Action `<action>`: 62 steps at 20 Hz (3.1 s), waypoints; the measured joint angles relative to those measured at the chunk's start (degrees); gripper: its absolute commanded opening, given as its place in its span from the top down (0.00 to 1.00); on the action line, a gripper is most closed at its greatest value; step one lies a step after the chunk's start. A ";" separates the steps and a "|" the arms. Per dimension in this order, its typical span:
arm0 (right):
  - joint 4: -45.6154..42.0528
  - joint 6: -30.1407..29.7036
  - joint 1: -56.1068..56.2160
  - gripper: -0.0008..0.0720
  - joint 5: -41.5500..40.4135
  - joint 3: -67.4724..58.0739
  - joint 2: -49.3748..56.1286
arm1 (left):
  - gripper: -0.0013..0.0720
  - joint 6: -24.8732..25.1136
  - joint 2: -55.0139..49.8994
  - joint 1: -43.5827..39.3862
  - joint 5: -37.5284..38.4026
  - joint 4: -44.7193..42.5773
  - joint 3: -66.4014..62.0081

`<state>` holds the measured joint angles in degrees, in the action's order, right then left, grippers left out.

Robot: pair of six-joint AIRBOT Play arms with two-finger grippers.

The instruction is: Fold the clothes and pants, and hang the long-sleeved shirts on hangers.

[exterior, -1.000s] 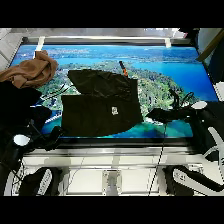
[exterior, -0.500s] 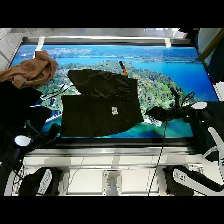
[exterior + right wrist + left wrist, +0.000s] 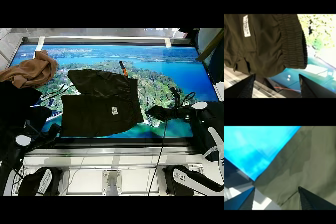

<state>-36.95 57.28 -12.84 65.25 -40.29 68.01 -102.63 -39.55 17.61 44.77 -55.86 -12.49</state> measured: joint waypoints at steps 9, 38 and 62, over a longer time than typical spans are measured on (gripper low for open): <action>0.09 0.02 0.00 0.18 -0.24 0.00 0.00 | 0.96 2.62 -7.48 -1.64 -2.91 3.87 -0.07; 11.34 -1.29 11.06 0.97 -18.23 5.66 10.95 | 0.96 9.81 -2.58 -1.51 -3.23 7.91 -1.73; -13.79 21.94 11.13 0.97 12.83 -0.07 -30.38 | 0.97 16.06 1.81 -2.34 21.11 -13.70 -44.24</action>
<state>-50.74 79.22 -1.72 78.08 -40.36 37.63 -86.56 -37.74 15.27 65.89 -69.56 -56.73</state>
